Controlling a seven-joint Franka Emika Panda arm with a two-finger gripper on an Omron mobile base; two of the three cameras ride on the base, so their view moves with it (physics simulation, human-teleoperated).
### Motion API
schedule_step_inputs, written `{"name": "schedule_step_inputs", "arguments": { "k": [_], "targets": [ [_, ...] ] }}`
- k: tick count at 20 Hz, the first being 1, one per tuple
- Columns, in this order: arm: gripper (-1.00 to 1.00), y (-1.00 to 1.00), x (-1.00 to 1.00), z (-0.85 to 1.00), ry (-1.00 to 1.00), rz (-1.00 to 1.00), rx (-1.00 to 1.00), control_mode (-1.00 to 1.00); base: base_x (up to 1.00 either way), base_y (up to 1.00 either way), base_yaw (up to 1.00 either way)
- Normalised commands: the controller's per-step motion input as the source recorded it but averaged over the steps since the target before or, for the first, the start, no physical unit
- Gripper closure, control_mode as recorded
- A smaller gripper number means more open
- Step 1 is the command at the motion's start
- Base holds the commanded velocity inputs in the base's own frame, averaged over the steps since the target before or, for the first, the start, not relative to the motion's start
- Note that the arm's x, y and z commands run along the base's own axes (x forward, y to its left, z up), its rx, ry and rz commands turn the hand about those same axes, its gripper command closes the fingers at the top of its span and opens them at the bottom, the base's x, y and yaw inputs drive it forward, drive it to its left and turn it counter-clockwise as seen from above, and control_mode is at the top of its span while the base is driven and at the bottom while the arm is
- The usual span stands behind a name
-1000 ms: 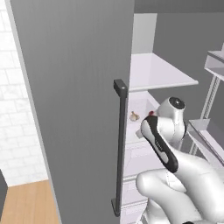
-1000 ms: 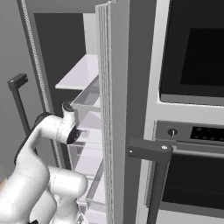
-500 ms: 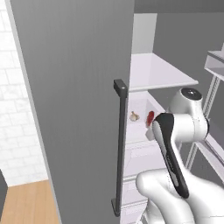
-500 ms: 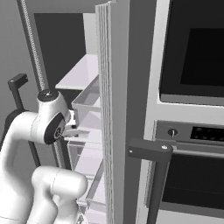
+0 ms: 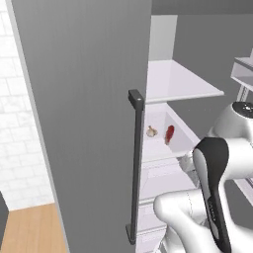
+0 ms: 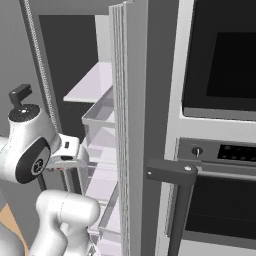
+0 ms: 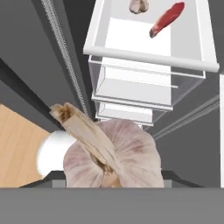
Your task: Place one garlic and one steak in each tupperware on the nearby counter, to pack two identical lunches.
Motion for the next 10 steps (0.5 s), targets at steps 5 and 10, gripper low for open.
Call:
{"name": "schedule_step_inputs", "arguments": {
  "k": [5,10],
  "targets": [
    [1.00,0.00,-0.20,0.00,0.00,0.00,0.00,-1.00,0.00,0.00,0.00],
    [1.00,0.00,-0.06,0.00,0.00,0.00,0.00,-1.00,0.00,0.00,0.00]
  ]
}}
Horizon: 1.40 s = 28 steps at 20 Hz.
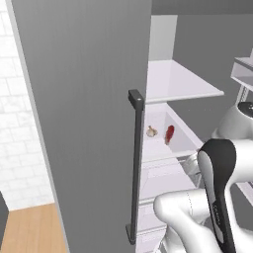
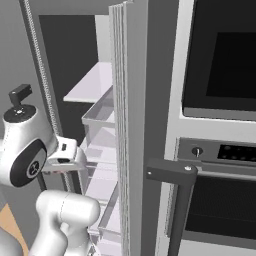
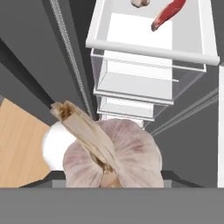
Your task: Place one garlic and one steak in each tupperware on the nearby counter, to pack two identical lunches.
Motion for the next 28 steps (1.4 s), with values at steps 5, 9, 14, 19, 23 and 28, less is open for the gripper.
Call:
{"name": "schedule_step_inputs", "arguments": {
  "k": [5,9,14,19,23,28],
  "targets": [
    [1.00,0.00,0.00,0.00,0.00,0.00,0.00,1.00,-1.00,0.13,0.00],
    [1.00,0.00,0.00,0.00,0.00,0.00,0.00,1.00,-1.00,0.02,-0.02],
    [1.00,0.00,0.00,0.00,0.00,0.00,0.00,1.00,-1.00,-0.13,-0.23],
    [1.00,0.00,0.00,0.00,0.00,0.00,0.00,1.00,-0.59,-0.33,-0.57],
    [1.00,0.00,0.00,0.00,0.00,0.00,0.00,1.00,-0.10,-0.41,-0.64],
    [1.00,0.00,0.00,0.00,0.00,0.00,0.00,1.00,0.64,-0.67,-0.54]
  ]
}}
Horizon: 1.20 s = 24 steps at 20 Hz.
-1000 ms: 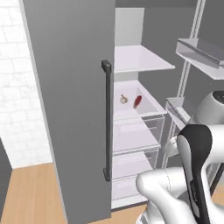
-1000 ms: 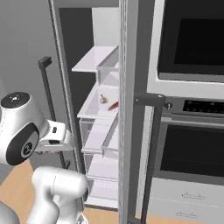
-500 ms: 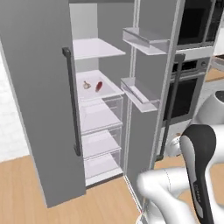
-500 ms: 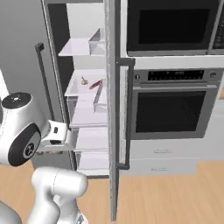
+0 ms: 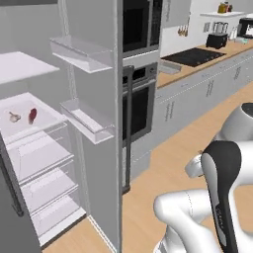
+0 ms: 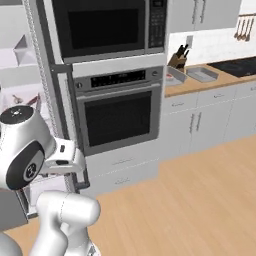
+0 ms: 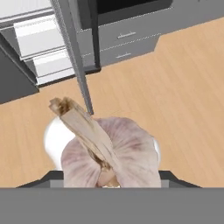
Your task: Place one garlic and one steak in each tupperware on the nearby counter, to pack two identical lunches.
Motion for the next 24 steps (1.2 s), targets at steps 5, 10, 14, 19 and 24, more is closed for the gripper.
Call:
{"name": "schedule_step_inputs", "arguments": {
  "k": [5,10,14,19,24],
  "targets": [
    [1.00,0.00,0.00,0.00,0.00,0.00,0.00,1.00,1.00,-0.25,-0.23],
    [1.00,0.00,0.00,0.00,0.00,0.00,0.00,1.00,1.00,-0.06,-0.04],
    [1.00,0.00,0.00,0.00,0.00,0.00,0.00,1.00,1.00,-0.65,0.05],
    [1.00,0.00,0.00,0.00,0.00,0.00,0.00,1.00,1.00,-1.00,0.22],
    [1.00,0.00,0.00,0.00,0.00,0.00,0.00,1.00,1.00,-1.00,0.26]
  ]
}}
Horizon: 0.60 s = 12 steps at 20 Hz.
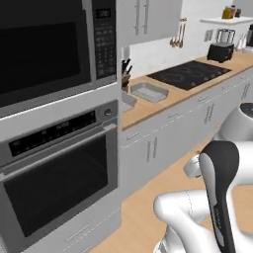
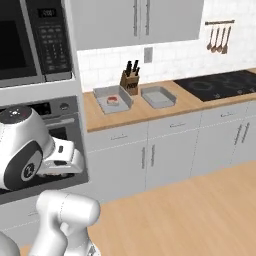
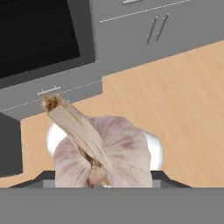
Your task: Place one garlic and one steak in each tupperware on the nearby counter, to pack two identical lunches.
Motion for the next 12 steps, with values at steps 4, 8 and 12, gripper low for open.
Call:
{"name": "schedule_step_inputs", "arguments": {
  "k": [4,8,12],
  "targets": [
    [1.00,0.00,0.00,0.00,0.00,0.00,0.00,1.00,1.00,-0.91,0.38],
    [1.00,0.00,0.00,0.00,0.00,0.00,0.00,1.00,1.00,-0.59,0.52],
    [1.00,0.00,0.00,0.00,0.00,0.00,0.00,1.00,1.00,-0.57,0.54]
  ]
}}
